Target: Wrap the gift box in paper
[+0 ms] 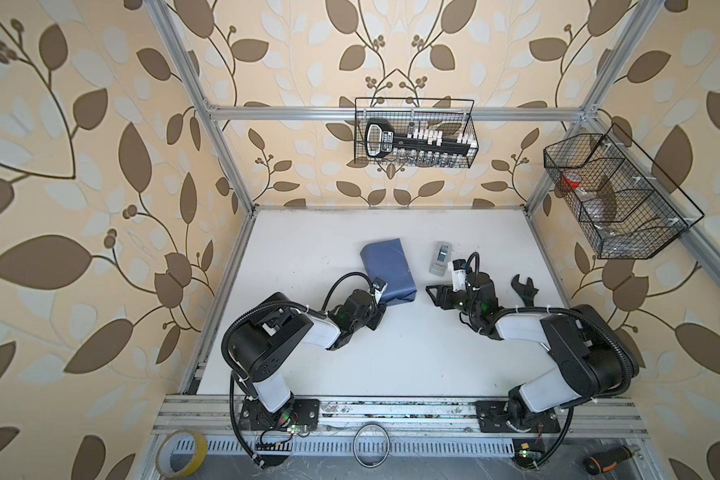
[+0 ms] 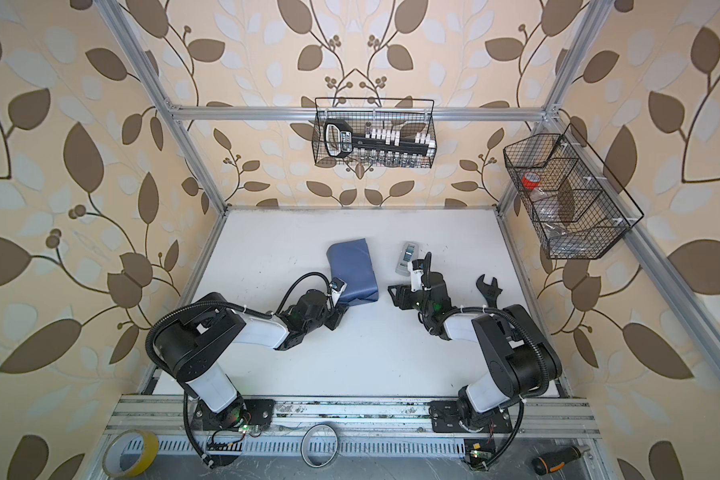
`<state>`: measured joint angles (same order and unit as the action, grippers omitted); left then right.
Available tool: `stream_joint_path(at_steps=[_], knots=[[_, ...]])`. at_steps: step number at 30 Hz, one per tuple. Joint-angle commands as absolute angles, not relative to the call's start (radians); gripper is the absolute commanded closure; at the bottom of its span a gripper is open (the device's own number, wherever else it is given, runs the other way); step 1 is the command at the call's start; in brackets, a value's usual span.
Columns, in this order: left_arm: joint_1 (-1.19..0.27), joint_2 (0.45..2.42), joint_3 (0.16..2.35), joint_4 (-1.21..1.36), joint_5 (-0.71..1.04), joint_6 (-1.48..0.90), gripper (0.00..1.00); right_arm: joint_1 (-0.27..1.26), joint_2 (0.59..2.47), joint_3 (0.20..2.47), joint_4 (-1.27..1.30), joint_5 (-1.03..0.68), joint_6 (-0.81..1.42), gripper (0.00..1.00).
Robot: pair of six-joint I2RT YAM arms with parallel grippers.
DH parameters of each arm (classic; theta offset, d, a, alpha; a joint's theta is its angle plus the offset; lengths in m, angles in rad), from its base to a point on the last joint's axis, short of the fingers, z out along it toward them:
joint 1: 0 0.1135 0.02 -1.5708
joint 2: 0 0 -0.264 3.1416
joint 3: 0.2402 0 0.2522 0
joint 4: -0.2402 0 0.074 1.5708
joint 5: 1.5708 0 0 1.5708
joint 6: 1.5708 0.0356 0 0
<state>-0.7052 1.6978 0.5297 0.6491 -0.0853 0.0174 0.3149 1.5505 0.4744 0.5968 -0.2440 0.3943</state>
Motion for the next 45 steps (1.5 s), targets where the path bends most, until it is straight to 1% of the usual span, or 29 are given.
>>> stream_joint_path(at_steps=[1,6,13,17,23,30,33,36,40,45], knots=[[-0.695,1.702,0.56,0.666,-0.081,0.001,0.47,0.338,1.542,0.522,0.654,-0.275,0.422,0.35],[-0.696,1.702,0.557,0.666,-0.08,0.0,0.46,0.353,1.562,0.572,0.675,-0.285,0.461,0.34],[-0.696,1.709,0.559,0.669,-0.079,0.0,0.46,0.416,1.668,0.689,0.627,-0.269,0.447,0.33],[-0.693,1.713,0.565,0.669,-0.076,0.0,0.46,0.431,1.739,0.725,0.609,-0.264,0.442,0.35],[-0.693,1.723,0.582,0.672,-0.074,-0.006,0.44,0.451,1.766,0.707,0.582,-0.238,0.414,0.38],[-0.693,1.74,0.608,0.675,-0.084,-0.007,0.38,0.456,1.761,0.659,0.598,-0.232,0.414,0.42],[-0.687,1.738,0.611,0.677,-0.082,-0.006,0.38,0.459,1.755,0.641,0.601,-0.226,0.41,0.43],[-0.678,1.737,0.611,0.683,-0.061,-0.008,0.38,0.459,1.754,0.634,0.604,-0.225,0.407,0.44],[-0.677,1.741,0.61,0.685,-0.044,-0.008,0.44,0.459,1.754,0.636,0.604,-0.229,0.411,0.44],[-0.674,1.739,0.604,0.695,-0.024,-0.009,0.47,0.462,1.746,0.644,0.594,-0.233,0.408,0.44]])
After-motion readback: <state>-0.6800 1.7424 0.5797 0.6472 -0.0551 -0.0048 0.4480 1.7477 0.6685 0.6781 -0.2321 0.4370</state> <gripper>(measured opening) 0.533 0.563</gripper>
